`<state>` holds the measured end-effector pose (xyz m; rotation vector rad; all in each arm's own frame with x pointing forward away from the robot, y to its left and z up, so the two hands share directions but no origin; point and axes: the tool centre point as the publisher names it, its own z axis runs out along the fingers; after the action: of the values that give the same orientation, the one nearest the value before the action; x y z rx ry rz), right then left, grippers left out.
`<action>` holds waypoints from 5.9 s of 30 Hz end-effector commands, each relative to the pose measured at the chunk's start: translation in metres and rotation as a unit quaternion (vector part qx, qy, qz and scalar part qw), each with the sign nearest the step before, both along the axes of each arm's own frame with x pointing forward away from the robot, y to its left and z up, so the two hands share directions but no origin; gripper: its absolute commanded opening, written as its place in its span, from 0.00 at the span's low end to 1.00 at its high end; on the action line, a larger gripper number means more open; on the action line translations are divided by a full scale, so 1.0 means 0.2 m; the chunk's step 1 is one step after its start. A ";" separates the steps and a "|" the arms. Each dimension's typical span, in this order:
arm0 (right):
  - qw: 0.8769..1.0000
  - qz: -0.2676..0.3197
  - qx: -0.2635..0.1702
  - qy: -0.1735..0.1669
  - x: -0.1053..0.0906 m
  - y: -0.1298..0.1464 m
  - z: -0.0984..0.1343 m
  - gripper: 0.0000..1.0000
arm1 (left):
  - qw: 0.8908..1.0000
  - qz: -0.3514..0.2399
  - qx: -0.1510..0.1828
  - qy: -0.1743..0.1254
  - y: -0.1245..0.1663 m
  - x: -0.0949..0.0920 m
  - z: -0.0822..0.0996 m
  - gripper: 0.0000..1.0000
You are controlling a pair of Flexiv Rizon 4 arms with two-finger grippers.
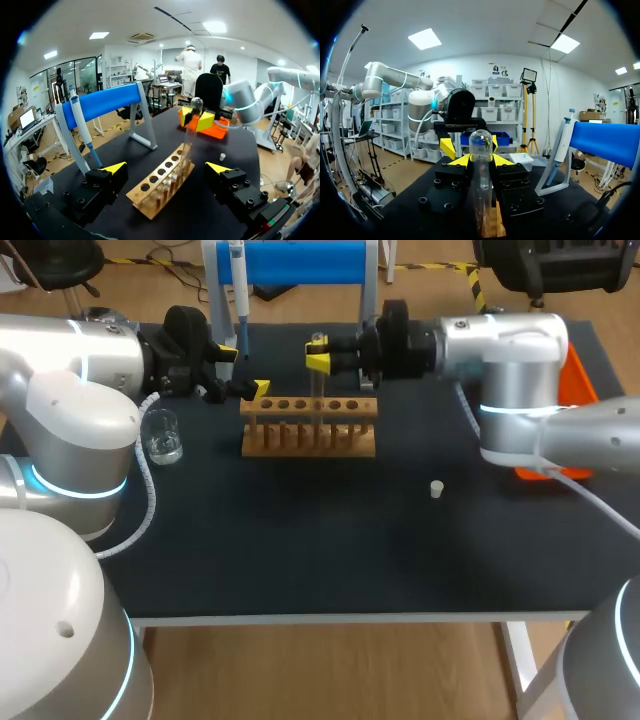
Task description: Invert the test tube, pick up the pipette, mount the tip to pipette, aspirate from beaker and dispense into the tube, eject the tip, return the pipette, and cap with the stopper.
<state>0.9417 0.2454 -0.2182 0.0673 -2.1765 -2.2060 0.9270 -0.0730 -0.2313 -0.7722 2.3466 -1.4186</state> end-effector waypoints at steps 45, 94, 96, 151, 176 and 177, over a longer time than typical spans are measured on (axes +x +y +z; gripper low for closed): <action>0.997 -0.057 -0.049 0.032 -0.20 -0.21 0.27 0.00 | 1.000 0.000 0.000 0.001 0.00 0.00 0.00 1.00; 0.563 0.031 -0.029 0.825 0.09 -0.16 0.10 0.00 | 1.000 0.000 0.000 0.001 0.00 0.00 0.00 1.00; 0.575 0.038 -0.016 0.817 0.10 -0.17 0.09 0.00 | 1.000 0.000 0.000 0.001 0.00 0.00 0.00 1.00; 0.712 0.013 -0.033 0.701 0.06 -0.29 0.11 0.00 | 1.000 0.000 0.000 0.001 0.00 0.00 0.00 1.00; 0.712 0.013 -0.033 0.701 0.06 -0.29 0.11 0.00 | 0.919 -0.133 -0.073 -0.363 -0.03 -0.12 0.06 1.00; 0.712 0.013 -0.033 0.701 0.06 -0.29 0.11 0.00 | 0.908 -0.154 -0.073 -0.384 -0.03 -0.12 0.07 1.00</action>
<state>0.9535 0.1889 -0.1971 -1.1393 -1.2161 -1.1997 0.9084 -0.0846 -0.2071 -0.4401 2.2506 -1.3367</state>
